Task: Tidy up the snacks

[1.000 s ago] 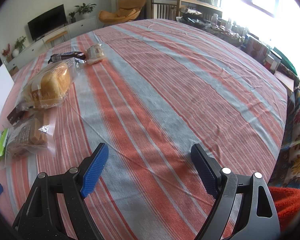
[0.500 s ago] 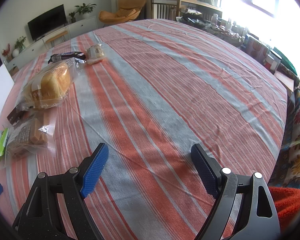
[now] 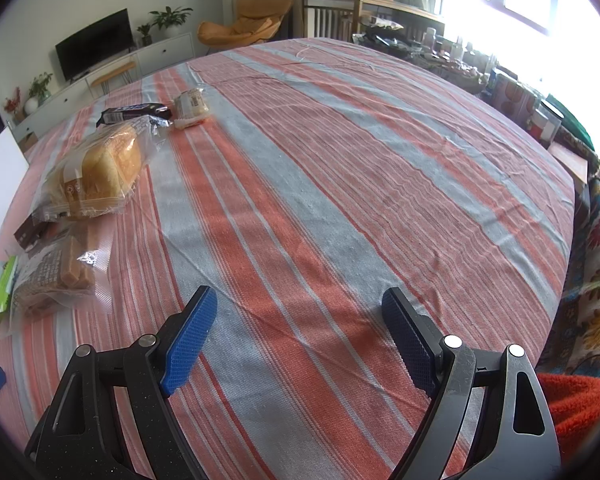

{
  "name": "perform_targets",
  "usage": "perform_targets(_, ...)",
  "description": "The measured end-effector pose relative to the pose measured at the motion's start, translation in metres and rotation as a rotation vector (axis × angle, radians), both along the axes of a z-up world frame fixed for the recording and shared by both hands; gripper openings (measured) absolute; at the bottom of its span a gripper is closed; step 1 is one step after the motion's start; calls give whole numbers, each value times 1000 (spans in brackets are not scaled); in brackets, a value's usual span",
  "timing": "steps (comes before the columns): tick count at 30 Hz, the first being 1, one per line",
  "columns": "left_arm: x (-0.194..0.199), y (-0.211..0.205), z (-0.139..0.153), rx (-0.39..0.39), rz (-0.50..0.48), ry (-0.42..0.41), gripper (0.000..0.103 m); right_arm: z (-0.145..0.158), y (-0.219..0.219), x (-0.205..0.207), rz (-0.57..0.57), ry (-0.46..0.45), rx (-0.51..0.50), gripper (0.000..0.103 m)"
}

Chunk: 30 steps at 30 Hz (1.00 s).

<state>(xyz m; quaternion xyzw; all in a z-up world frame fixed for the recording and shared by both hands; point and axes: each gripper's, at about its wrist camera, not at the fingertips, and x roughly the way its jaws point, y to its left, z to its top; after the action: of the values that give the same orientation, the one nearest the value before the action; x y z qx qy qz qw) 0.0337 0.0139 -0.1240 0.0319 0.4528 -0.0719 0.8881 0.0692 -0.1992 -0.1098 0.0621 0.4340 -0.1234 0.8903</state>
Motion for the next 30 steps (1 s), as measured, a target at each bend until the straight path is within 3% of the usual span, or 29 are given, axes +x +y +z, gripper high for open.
perform_targets(12, 0, 0, 0, 0, -4, 3, 103, 0, 0, 0, 1, 0, 0, 87)
perform_targets(16, -2, 2, 4, 4, -44, 94, 103, 1, 0, 0, 2, -1, 0, 87)
perform_targets(18, -5, 8, 12, -47, -60, 130, 103, 1, 0, 0, 1, -1, 0, 87)
perform_targets(24, 6, 39, 67, -186, -6, 71, 103, 1, 0, 0, 2, -1, 0, 88)
perform_targets(30, 59, 58, 84, -194, 127, 55, 102, 1, 0, 0, 2, -1, 0, 88)
